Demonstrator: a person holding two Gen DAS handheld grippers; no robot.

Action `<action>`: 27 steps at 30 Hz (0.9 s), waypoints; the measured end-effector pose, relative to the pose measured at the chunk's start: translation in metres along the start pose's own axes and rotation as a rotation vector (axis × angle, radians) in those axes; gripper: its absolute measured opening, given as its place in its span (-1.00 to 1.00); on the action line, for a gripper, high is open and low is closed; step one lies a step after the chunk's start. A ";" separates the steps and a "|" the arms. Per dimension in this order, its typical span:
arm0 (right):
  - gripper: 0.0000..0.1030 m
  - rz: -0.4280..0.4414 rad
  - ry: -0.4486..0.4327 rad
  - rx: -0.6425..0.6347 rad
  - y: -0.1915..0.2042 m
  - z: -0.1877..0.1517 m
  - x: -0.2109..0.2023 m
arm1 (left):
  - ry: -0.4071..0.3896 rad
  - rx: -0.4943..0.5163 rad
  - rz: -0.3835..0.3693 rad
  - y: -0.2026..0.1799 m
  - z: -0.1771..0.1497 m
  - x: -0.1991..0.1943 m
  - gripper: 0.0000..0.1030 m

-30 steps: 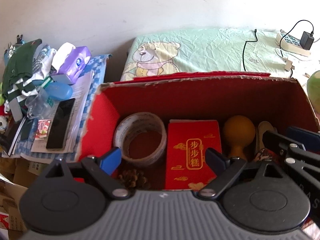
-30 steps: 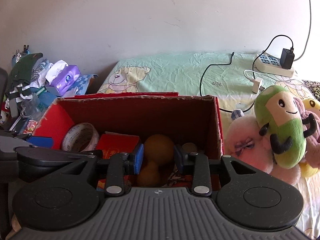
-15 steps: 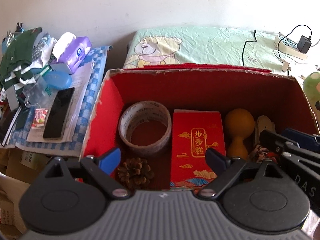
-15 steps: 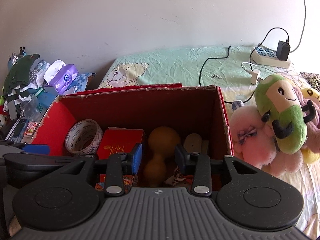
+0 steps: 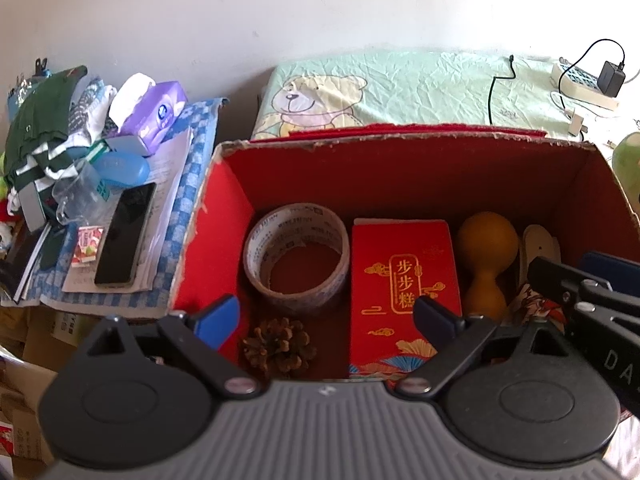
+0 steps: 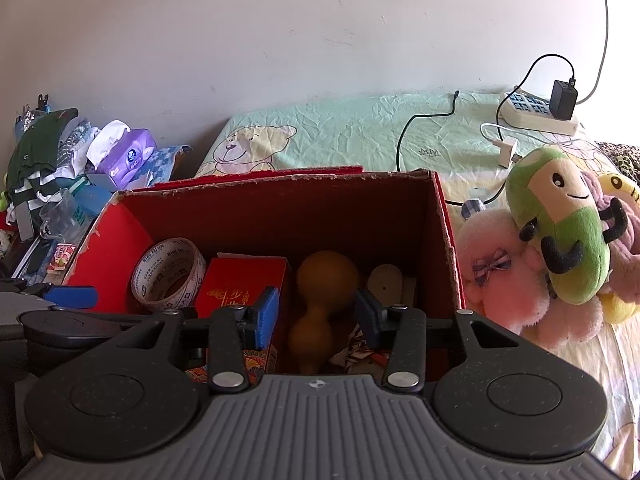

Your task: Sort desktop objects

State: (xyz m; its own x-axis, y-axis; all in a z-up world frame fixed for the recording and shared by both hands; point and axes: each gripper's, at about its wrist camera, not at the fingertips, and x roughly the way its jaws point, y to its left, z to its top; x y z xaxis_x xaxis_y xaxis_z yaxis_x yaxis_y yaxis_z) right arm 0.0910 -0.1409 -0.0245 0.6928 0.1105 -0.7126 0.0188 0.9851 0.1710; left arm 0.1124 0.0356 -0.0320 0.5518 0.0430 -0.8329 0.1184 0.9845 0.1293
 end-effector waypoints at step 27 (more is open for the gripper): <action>0.01 0.005 0.044 0.029 -0.003 -0.003 0.007 | 0.066 0.009 -0.002 -0.001 -0.005 0.013 0.84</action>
State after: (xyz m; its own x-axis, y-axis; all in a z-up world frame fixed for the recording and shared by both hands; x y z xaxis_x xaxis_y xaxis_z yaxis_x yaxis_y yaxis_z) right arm 0.0938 -0.1423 -0.0315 0.6605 0.1215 -0.7409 0.0368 0.9804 0.1937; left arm 0.1152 0.0363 -0.0457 0.4956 0.0522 -0.8670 0.1272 0.9831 0.1319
